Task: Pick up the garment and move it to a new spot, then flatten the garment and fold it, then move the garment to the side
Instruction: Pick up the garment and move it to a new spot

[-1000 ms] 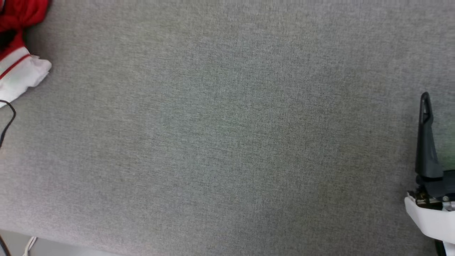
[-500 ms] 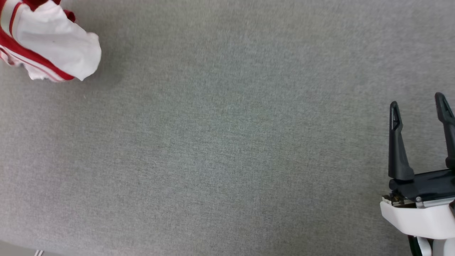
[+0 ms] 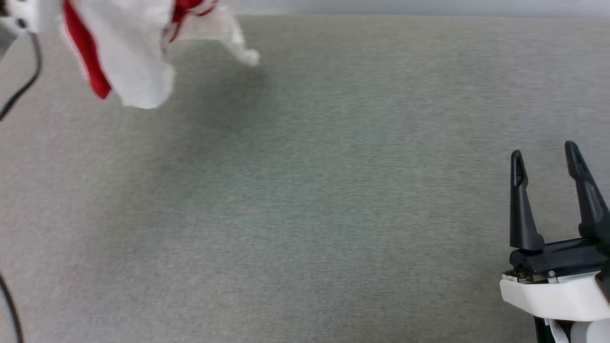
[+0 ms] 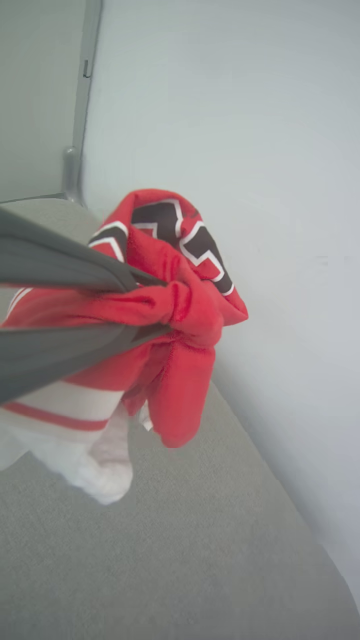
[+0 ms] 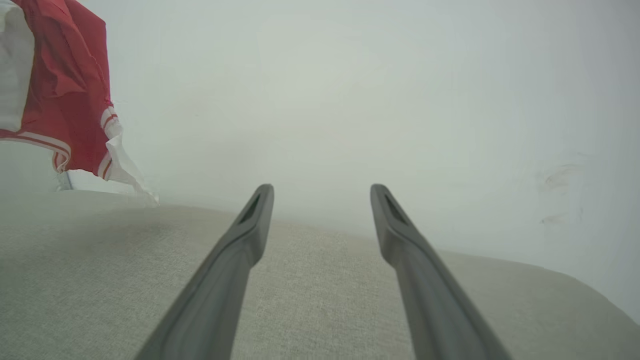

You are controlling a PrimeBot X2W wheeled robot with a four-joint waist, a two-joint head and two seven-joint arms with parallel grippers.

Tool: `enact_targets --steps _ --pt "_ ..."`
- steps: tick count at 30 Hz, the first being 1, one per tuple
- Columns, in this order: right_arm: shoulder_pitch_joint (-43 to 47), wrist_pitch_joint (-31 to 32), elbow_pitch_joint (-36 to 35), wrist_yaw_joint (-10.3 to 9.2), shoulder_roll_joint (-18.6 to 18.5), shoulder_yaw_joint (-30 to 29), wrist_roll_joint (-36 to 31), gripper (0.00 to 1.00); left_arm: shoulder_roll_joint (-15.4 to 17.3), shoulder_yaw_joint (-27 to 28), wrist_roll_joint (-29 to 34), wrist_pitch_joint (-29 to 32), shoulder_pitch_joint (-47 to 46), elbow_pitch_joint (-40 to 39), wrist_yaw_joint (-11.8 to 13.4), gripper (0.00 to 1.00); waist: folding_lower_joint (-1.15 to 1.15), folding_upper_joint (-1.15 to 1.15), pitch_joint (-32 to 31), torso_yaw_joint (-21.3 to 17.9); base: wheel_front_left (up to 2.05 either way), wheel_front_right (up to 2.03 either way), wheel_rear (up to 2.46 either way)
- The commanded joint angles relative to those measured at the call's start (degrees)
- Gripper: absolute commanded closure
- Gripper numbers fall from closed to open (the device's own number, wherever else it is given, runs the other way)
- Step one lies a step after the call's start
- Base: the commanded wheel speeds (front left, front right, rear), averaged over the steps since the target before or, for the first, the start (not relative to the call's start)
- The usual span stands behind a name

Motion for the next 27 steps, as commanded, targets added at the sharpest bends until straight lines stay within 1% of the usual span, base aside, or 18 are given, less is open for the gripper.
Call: enact_targets --steps 1,8,13,18,22,27 --pt "0.39 -0.12 0.18 -0.02 0.2 0.06 0.84 0.0 -1.15 -0.98 0.06 0.23 -1.46 -0.98 0.01 1.0 0.01 0.0 -1.76 -2.84 0.0 0.0 0.0" --pt "0.61 -0.11 0.68 -0.02 0.18 -0.28 2.71 0.0 -5.13 -6.16 -0.09 0.32 -4.53 -4.6 0.01 1.0 0.01 0.0 -2.91 -8.68 0.0 0.0 0.0" --pt "1.1 -0.12 0.94 -0.02 0.18 -0.8 3.62 0.0 -7.18 -9.13 -1.59 -1.44 -4.04 -7.14 0.01 1.0 0.01 0.0 -3.0 -11.8 0.0 0.0 0.0" --pt "0.73 -0.11 1.11 -0.02 0.18 -0.75 4.06 0.0 -8.48 -12.37 -1.56 -3.91 -1.27 -9.19 0.01 1.0 0.01 0.0 -2.49 -13.5 0.0 0.0 0.0" --pt "0.08 -0.11 0.97 -0.02 0.19 -0.74 4.1 0.0 -9.16 -15.38 -1.13 -5.71 2.14 -10.23 0.01 1.0 0.01 0.0 -1.38 -14.1 0.0 0.0 0.0" --pt "-0.51 -0.11 1.16 -0.02 0.18 -1.18 3.97 0.0 -10.47 -20.15 -0.92 -7.49 8.45 -8.72 0.01 1.0 0.01 0.0 0.43 -13.93 0.0 0.0 0.0"
